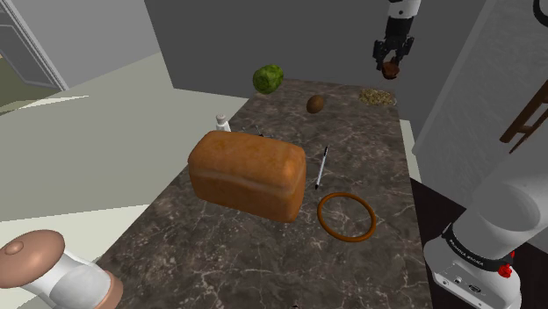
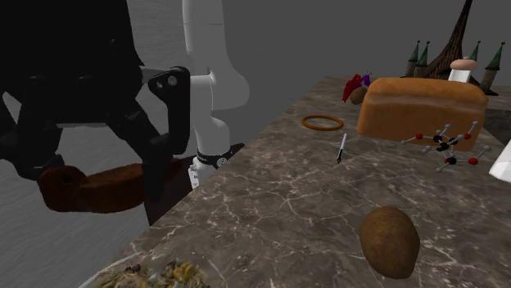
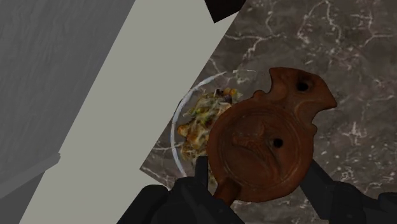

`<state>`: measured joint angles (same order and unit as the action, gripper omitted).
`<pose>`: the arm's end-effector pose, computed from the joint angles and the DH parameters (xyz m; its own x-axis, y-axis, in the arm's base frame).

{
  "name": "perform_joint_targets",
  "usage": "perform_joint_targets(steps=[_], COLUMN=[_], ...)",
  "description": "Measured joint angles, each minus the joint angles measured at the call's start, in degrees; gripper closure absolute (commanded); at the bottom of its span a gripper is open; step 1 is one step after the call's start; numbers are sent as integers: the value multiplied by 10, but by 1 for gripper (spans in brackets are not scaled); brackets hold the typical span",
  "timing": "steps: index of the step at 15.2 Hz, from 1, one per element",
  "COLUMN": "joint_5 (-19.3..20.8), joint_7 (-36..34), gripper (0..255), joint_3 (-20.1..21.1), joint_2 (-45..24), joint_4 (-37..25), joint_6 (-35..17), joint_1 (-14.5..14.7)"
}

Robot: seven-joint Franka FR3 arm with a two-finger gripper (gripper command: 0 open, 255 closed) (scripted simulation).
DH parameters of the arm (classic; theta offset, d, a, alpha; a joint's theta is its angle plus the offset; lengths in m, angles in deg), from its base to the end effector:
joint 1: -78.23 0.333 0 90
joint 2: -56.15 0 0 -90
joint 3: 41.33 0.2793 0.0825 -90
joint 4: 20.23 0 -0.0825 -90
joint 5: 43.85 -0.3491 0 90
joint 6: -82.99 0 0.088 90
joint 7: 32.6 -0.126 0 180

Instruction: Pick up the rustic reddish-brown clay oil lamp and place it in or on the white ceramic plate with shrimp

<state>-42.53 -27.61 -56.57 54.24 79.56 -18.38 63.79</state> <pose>0.4664 -0.2669 0.4936 0.9105 -0.4135 -0.0074 -0.4131 -0.9102 0.0308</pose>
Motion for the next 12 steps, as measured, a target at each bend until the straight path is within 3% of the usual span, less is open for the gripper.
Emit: perform_joint_targets(steps=[12], joint_5=[-7], joint_7=[11], gripper=[255], joint_3=[-4], joint_2=[-26], joint_4=[55], joint_6=[-80], joint_1=[-6])
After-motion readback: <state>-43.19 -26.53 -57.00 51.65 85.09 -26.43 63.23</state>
